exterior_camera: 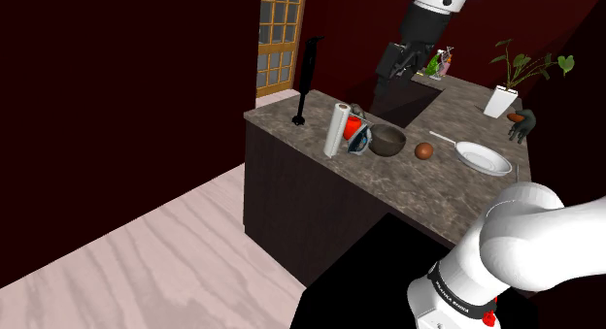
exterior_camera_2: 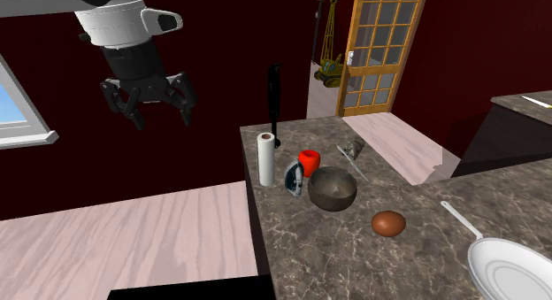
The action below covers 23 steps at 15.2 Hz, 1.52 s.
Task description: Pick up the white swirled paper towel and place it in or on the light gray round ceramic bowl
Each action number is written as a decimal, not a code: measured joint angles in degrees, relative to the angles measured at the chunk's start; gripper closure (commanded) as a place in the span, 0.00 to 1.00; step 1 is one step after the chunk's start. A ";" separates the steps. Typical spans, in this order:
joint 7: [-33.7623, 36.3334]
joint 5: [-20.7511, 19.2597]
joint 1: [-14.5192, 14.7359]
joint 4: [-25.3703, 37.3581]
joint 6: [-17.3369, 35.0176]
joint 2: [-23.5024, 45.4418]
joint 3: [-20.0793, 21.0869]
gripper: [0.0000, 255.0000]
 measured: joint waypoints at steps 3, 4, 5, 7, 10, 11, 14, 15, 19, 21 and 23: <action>-0.69 -0.51 -0.43 0.25 1.53 1.96 -0.89 0.00; -1.05 -0.80 -0.69 0.14 2.69 3.15 -1.39 0.00; -1.69 -1.20 -1.04 0.34 3.84 4.61 -2.17 0.00; -2.45 -1.74 -1.57 0.00 6.58 7.30 -3.29 0.00; -4.31 -2.61 -2.54 1.71 10.03 12.78 -5.54 0.00; -4.80 -2.78 -2.81 1.93 11.16 14.25 -6.17 0.00; -6.28 -3.09 -3.52 3.38 14.96 19.88 -8.03 0.00; -6.82 -3.14 -3.78 3.95 15.95 21.57 -8.66 0.00; -8.58 -2.70 -4.47 7.95 19.33 29.49 -10.64 0.00; -10.11 -2.22 -5.06 10.13 21.06 33.64 -11.93 0.00; -11.36 -1.63 -5.59 12.29 22.24 37.28 -12.91 0.00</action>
